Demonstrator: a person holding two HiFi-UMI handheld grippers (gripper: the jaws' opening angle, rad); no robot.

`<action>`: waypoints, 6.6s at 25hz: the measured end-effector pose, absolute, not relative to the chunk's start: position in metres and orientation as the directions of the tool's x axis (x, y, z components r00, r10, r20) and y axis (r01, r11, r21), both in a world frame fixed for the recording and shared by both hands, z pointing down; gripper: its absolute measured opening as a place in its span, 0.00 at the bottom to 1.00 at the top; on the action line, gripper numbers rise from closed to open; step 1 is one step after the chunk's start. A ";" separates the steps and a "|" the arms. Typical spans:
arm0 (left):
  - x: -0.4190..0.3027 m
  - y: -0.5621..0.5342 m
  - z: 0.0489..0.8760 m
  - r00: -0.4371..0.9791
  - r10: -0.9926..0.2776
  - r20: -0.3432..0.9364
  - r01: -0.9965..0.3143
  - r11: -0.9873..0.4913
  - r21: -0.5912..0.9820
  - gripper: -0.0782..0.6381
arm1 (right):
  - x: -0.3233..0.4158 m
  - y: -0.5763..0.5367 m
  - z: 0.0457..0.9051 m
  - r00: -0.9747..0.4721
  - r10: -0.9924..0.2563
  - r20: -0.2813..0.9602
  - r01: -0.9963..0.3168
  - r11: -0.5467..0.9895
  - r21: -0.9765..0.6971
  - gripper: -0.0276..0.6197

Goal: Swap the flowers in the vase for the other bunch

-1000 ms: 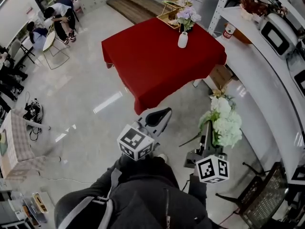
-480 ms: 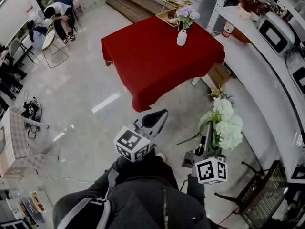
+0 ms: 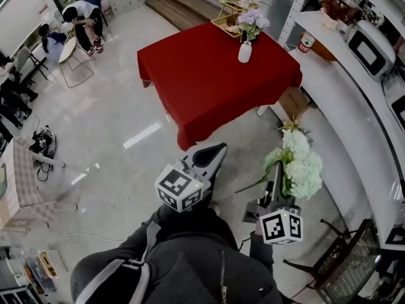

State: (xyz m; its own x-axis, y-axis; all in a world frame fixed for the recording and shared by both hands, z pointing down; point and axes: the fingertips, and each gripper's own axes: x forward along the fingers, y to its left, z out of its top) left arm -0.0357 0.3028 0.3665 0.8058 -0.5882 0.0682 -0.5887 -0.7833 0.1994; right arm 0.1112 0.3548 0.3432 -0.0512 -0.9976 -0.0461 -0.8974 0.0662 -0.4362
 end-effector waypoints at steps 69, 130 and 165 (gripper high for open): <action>0.003 0.012 0.378 0.872 -0.480 0.093 -0.486 -0.830 0.273 0.12 | 0.124 0.046 0.351 -0.036 -0.999 -0.001 -0.911 0.033 -0.410 0.14; 0.088 -0.139 0.400 0.740 -0.659 0.133 -0.664 -0.685 0.301 0.12 | 0.220 -0.122 0.368 -0.244 -0.969 0.045 -0.876 0.200 -0.440 0.13; 0.079 -0.226 0.418 0.555 -0.815 0.167 -0.824 -0.511 0.246 0.29 | 0.250 -0.212 0.389 -0.358 -0.932 0.060 -0.840 0.294 -0.456 0.14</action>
State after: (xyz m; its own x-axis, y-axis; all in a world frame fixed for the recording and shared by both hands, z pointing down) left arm 0.0793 -0.2264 0.4180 0.5553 -0.8147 0.1673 -0.8237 -0.5108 0.2462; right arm 0.2501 -0.2123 0.3885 -0.3585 -0.9316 0.0598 -0.8398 0.2939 -0.4565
